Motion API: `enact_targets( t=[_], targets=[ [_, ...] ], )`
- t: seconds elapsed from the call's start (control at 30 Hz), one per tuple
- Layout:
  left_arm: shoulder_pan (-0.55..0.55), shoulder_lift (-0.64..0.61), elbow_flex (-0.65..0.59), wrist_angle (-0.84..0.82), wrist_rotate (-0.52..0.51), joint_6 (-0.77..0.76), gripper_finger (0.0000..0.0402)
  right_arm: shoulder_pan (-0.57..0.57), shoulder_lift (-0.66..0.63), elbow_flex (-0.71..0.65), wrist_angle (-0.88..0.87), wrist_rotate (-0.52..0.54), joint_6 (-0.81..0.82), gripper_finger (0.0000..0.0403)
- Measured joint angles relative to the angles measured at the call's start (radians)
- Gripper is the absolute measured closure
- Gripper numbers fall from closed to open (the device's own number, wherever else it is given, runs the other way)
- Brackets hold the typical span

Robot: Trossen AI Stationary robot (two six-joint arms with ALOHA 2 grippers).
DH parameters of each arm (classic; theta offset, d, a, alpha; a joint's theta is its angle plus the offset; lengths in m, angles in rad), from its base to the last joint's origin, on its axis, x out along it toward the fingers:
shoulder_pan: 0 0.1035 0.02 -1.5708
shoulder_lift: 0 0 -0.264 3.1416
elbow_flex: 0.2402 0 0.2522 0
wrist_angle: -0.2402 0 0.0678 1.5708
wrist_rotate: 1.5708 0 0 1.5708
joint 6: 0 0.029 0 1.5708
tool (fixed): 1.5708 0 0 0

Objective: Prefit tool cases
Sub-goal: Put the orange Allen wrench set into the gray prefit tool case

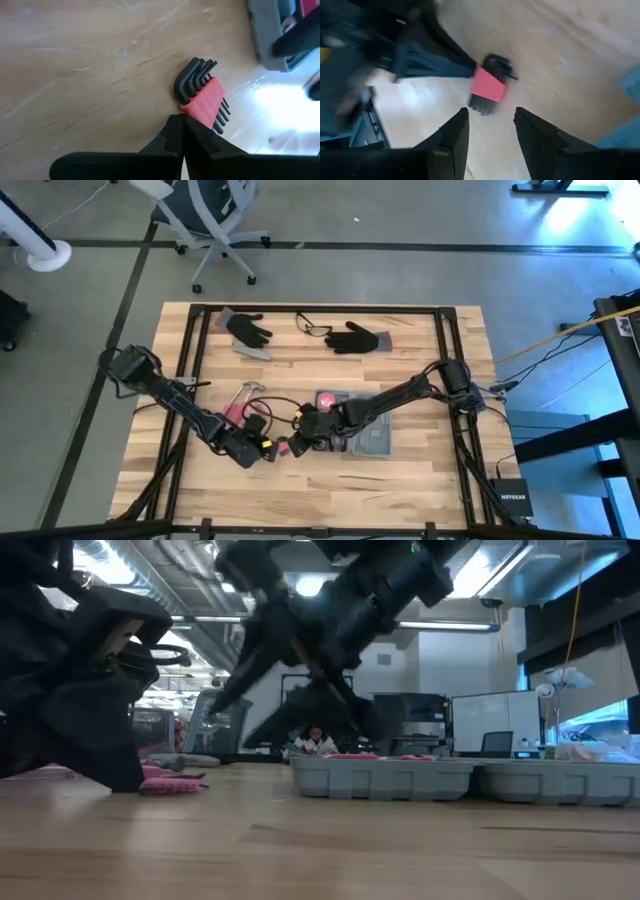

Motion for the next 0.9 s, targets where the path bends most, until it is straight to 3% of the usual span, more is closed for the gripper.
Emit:
enact_targets(
  t=[0.17, 0.4, 0.53, 0.9],
  targets=[
    [0.008, 0.002, 0.001, -0.005, 0.012, 0.008, 0.0401, 0.000, 0.043, 0.000, 0.083, 0.005, 0.056, 0.0253],
    [0.011, 0.002, 0.001, -0.014, 0.026, -0.010, 0.0401, -0.003, 0.043, 0.000, 0.068, 0.000, 0.058, 0.0253],
    [0.012, 0.000, 0.001, -0.015, 0.073, 0.072, 0.0401, -0.006, 0.040, -0.001, 0.071, -0.029, 0.065, 0.0253],
    [0.013, 0.000, 0.001, -0.014, 0.075, 0.068, 0.0401, -0.005, -0.045, -0.003, 0.081, -0.042, -0.088, 0.0253]
  ],
)
